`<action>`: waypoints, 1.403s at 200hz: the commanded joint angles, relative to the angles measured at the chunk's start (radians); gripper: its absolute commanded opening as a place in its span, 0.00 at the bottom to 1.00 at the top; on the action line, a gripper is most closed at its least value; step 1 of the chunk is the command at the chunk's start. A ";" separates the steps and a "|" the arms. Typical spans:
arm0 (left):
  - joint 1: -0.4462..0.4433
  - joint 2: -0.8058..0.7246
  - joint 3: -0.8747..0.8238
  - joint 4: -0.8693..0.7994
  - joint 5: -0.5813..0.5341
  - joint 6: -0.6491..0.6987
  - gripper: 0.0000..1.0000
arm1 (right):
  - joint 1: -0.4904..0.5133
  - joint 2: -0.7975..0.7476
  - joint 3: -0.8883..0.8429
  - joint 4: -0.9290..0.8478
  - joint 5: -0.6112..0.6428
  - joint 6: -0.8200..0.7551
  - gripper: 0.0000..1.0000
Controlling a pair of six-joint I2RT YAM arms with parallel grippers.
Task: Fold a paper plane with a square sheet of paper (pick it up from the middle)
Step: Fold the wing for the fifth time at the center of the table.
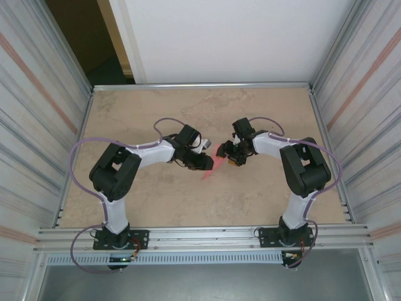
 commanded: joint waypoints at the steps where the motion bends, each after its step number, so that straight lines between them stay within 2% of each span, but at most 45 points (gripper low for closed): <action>1: 0.006 -0.013 -0.009 -0.023 -0.014 0.021 0.34 | 0.016 0.104 -0.023 0.023 0.064 0.011 0.58; 139: 0.002 0.045 -0.038 -0.030 -0.050 0.039 0.22 | 0.025 0.152 -0.014 0.000 0.076 0.006 0.57; 280: 0.002 0.087 -0.035 -0.067 -0.055 0.030 0.18 | 0.029 0.228 0.011 -0.035 0.113 0.002 0.54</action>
